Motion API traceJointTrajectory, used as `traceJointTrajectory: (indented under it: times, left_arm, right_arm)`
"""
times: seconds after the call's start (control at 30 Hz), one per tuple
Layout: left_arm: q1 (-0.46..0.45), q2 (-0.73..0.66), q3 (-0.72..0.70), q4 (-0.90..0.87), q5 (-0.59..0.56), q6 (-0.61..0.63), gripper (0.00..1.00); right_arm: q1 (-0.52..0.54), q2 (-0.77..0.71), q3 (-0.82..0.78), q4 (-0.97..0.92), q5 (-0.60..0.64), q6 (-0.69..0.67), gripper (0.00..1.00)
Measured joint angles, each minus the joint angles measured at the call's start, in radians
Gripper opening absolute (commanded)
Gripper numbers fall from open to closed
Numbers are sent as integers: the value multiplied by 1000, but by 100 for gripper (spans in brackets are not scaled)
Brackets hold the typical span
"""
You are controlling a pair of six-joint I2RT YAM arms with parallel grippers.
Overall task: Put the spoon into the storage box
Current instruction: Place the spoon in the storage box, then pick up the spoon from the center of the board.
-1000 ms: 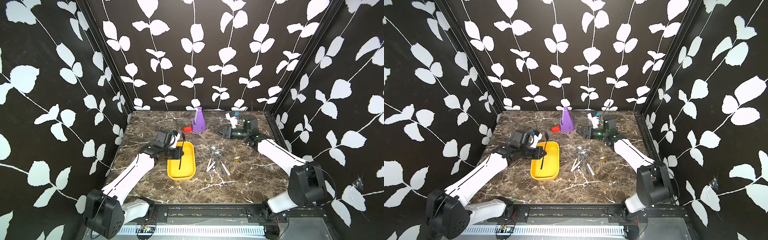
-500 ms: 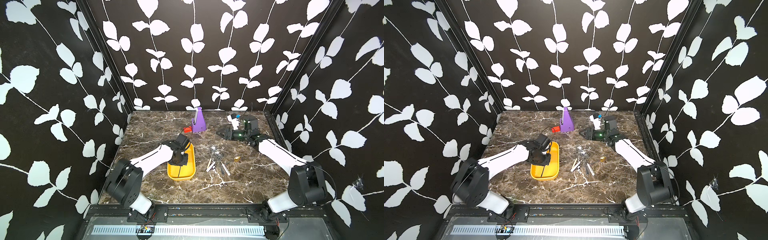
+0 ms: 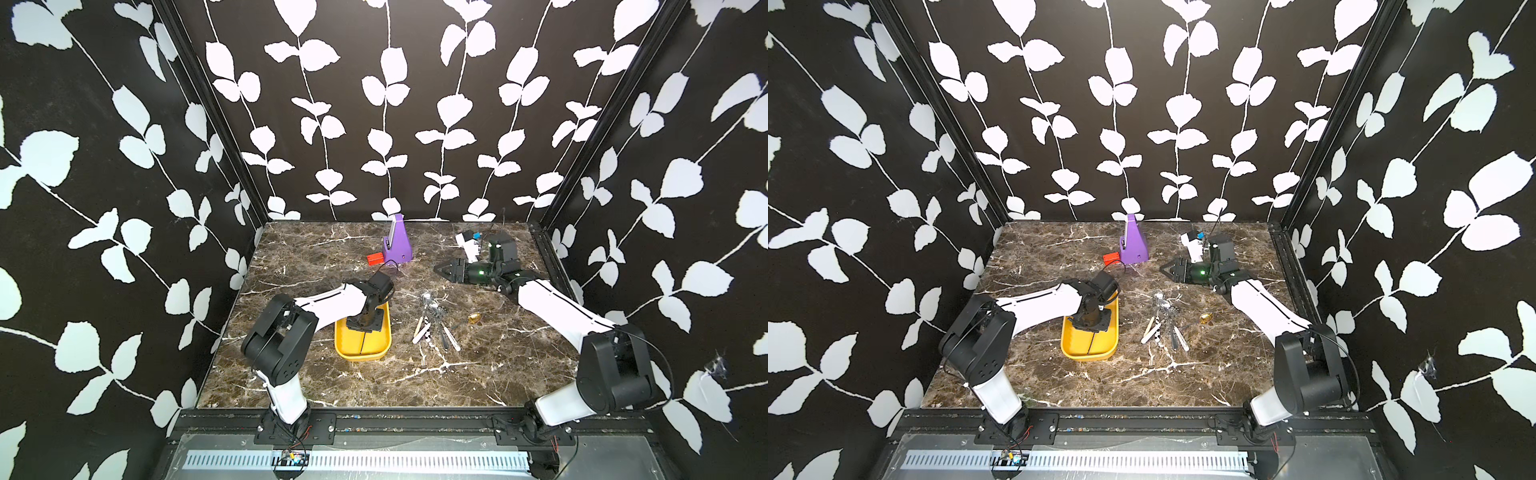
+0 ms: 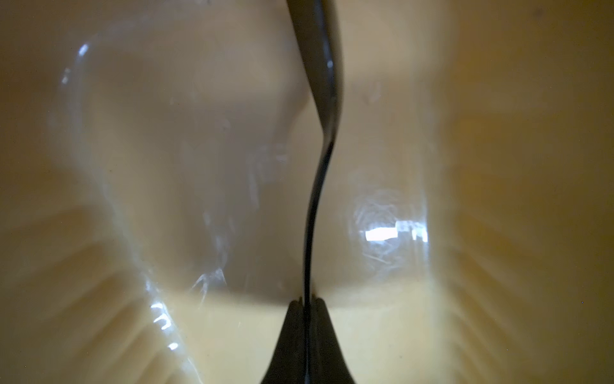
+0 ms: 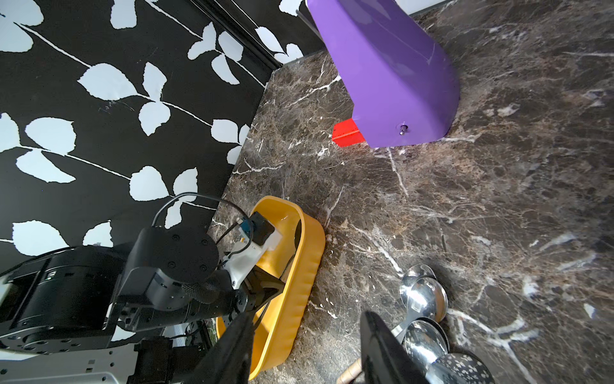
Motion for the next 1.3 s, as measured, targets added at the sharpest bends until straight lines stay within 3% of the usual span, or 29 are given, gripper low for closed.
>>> traceJointTrajectory:
  times: [0.13,0.5,0.67,0.8,0.97,1.13,1.3]
  left_arm:
    - [-16,36,23,2,-23,-3,4]
    - [-19,43,34,11,-24,-2,28]
    - [-19,42,34,29,9,4,31]
    - [-20,26,34,29,31,14,42]
    - [-20,-78,42,23,31,37,54]
    - [13,-222,53,21,70,53,54]
    - [113,-327,40,29,146,65,55]
  right_arm:
    - [-5,-11,-4,0,2,-3,54]
    - [-7,-24,-6,-1,2,-8,54]
    - [-10,-24,-6,-1,2,-8,54]
    - [-11,-25,-6,-3,3,-8,54]
    - [-11,-34,-6,-28,18,-18,54]
    - [-11,-60,-5,-95,78,-46,54]
    - [-11,-75,15,-258,221,-95,54]
